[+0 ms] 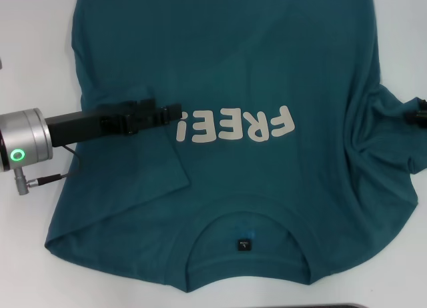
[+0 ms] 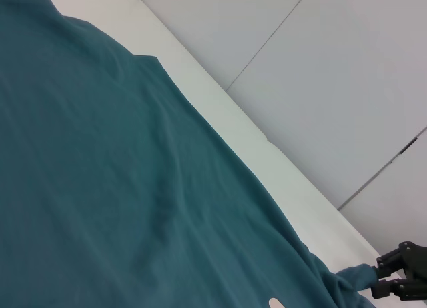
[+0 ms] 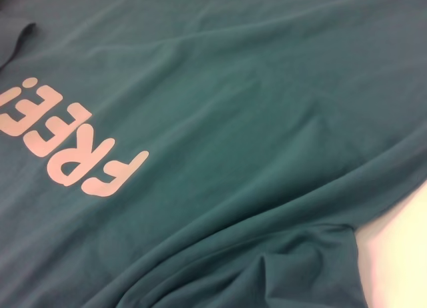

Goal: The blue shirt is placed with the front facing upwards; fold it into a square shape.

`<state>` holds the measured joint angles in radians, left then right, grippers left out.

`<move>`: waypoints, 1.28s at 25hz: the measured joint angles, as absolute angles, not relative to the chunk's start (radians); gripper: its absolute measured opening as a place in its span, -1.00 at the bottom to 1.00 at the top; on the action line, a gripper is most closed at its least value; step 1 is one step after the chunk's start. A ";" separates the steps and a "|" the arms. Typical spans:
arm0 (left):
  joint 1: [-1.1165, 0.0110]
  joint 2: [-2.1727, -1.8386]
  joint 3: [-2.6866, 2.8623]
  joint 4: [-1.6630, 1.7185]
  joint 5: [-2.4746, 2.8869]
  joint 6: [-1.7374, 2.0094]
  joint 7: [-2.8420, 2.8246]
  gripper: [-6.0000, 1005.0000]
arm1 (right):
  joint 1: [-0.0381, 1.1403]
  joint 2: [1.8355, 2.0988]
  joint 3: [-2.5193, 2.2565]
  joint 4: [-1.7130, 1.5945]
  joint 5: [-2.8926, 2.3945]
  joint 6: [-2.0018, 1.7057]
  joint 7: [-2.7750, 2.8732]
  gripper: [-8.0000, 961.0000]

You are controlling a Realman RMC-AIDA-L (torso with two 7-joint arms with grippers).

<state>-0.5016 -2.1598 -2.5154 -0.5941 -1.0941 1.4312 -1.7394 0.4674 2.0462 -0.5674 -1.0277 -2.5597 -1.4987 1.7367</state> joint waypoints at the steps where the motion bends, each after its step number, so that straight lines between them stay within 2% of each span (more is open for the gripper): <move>1: -0.502 -2.160 -2.515 -0.594 -1.094 1.431 -1.739 0.77 | 0.468 2.046 -0.568 -1.028 -2.560 -1.498 1.739 -0.18; 3: -0.502 -2.160 -2.516 -0.594 -1.094 1.431 -1.739 0.77 | 0.468 2.046 -0.568 -1.028 -2.560 -1.497 1.740 -0.35; 14: -0.502 -2.160 -2.516 -0.595 -1.095 1.431 -1.739 0.77 | 0.467 2.047 -0.561 -1.027 -2.550 -1.487 1.755 -0.85; 19: -0.502 -2.160 -2.516 -0.595 -1.095 1.431 -1.740 0.77 | 0.464 2.034 -0.522 -1.029 -2.493 -1.550 1.749 -0.96; 22: -0.502 -2.157 -2.517 -0.595 -1.095 1.431 -1.742 0.77 | 0.463 2.031 -0.506 -1.029 -2.466 -1.581 1.752 -0.96; 32: -0.520 -2.142 -2.520 -0.597 -1.095 1.443 -1.751 0.77 | 0.443 2.058 -0.392 -1.025 -2.430 -1.600 1.747 -0.96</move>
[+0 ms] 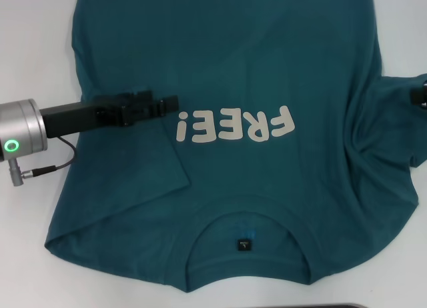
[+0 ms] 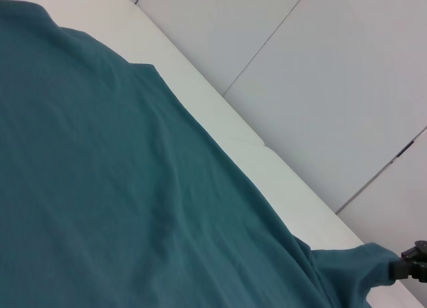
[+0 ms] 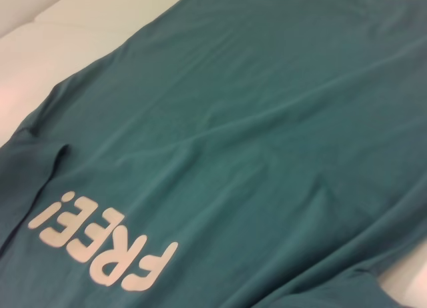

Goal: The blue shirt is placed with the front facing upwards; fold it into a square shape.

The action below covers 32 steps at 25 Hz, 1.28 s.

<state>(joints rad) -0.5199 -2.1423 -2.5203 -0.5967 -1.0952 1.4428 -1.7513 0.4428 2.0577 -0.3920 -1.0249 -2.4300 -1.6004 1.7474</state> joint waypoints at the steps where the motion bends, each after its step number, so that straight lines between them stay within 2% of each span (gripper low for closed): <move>1: -0.522 -2.142 -2.520 -0.597 -1.095 1.443 -1.751 0.77 | 0.437 2.060 -0.382 -1.025 -2.426 -1.598 1.746 -0.96; 32: -0.530 -2.140 -2.512 -0.595 -1.095 1.442 -1.747 0.76 | 0.331 2.057 -0.260 -1.039 -2.415 -1.471 1.885 -0.96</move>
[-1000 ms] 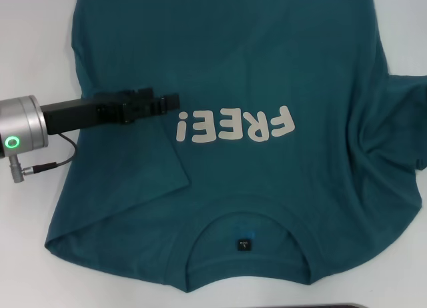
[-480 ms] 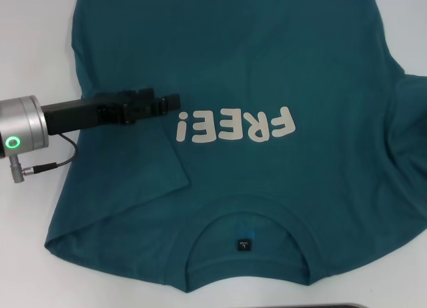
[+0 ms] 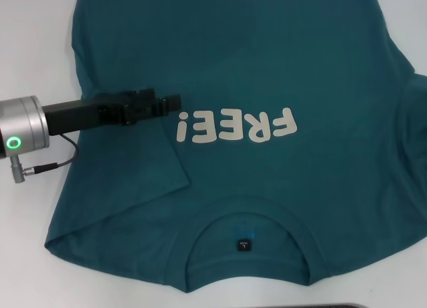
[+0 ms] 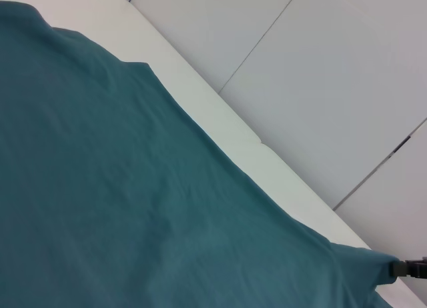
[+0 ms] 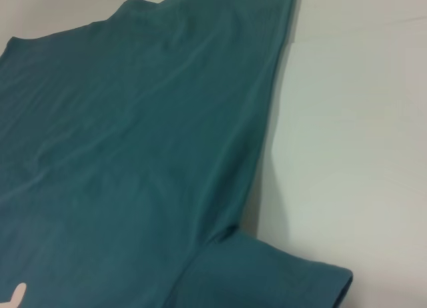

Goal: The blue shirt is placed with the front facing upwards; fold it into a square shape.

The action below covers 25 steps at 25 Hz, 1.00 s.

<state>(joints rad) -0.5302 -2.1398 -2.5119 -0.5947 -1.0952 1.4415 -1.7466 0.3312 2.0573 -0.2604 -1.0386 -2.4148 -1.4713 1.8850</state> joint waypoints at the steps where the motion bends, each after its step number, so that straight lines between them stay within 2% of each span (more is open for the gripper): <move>1: -0.531 -2.140 -2.512 -0.595 -1.095 1.442 -1.746 0.76 | 0.332 2.057 -0.262 -1.039 -2.414 -1.475 1.885 -0.96; 16: -0.534 -2.140 -2.513 -0.597 -1.095 1.443 -1.746 0.76 | 0.406 2.063 -0.283 -1.030 -2.381 -1.598 1.878 -0.96; 25: -0.534 -2.140 -2.518 -0.597 -1.095 1.437 -1.746 0.76 | 0.451 2.077 -0.340 -1.019 -2.381 -1.614 1.887 -0.96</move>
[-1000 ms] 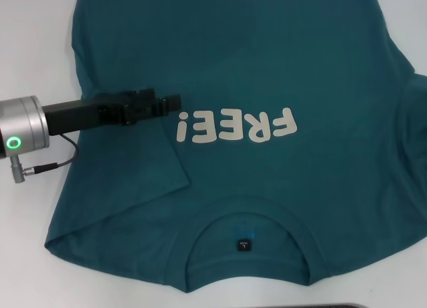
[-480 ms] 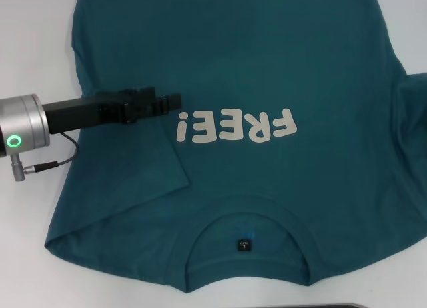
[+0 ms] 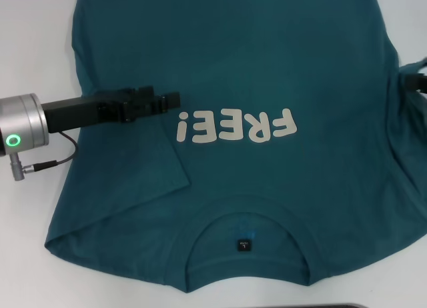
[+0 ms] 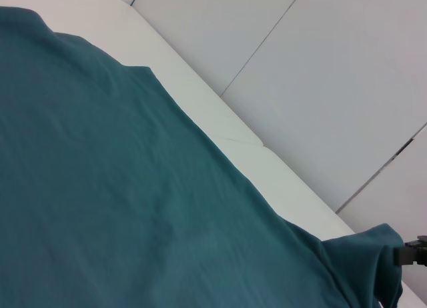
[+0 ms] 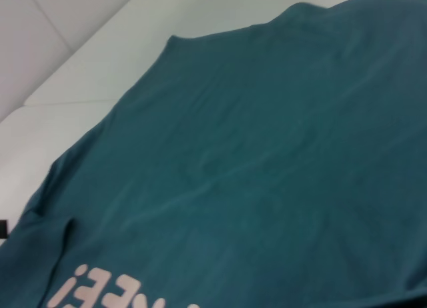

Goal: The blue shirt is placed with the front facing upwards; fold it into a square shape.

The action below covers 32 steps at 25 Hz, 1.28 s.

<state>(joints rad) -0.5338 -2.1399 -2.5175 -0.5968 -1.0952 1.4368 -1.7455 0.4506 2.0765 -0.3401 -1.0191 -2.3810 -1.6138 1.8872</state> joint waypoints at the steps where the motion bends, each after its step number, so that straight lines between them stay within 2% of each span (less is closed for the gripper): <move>1: -0.534 -2.140 -2.518 -0.597 -1.095 1.436 -1.745 0.76 | 0.458 2.077 -0.347 -1.010 -2.382 -1.612 1.888 -0.96; 12: -0.534 -2.137 -2.519 -0.597 -1.095 1.432 -1.746 0.76 | 0.550 2.071 -0.480 -0.849 -2.388 -1.503 1.892 -0.96; 19: -0.526 -2.132 -2.521 -0.597 -1.095 1.433 -1.749 0.76 | 0.565 2.065 -0.517 -0.808 -2.387 -1.464 1.902 -0.95; 25: -0.528 -2.132 -2.521 -0.597 -1.095 1.433 -1.750 0.76 | 0.561 2.056 -0.519 -0.823 -2.394 -1.462 1.934 -0.60; 30: -0.533 -2.130 -2.520 -0.596 -1.095 1.431 -1.751 0.76 | 0.534 2.025 -0.520 -0.836 -2.418 -1.468 1.985 -0.11; 32: -0.535 -2.130 -2.520 -0.594 -1.095 1.430 -1.751 0.76 | 0.519 2.013 -0.520 -0.843 -2.422 -1.484 2.002 0.24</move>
<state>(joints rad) -0.5347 -2.1297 -2.5202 -0.5944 -1.0952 1.4298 -1.7510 0.5186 2.0134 -0.5197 -0.8429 -2.4220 -1.4842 2.0016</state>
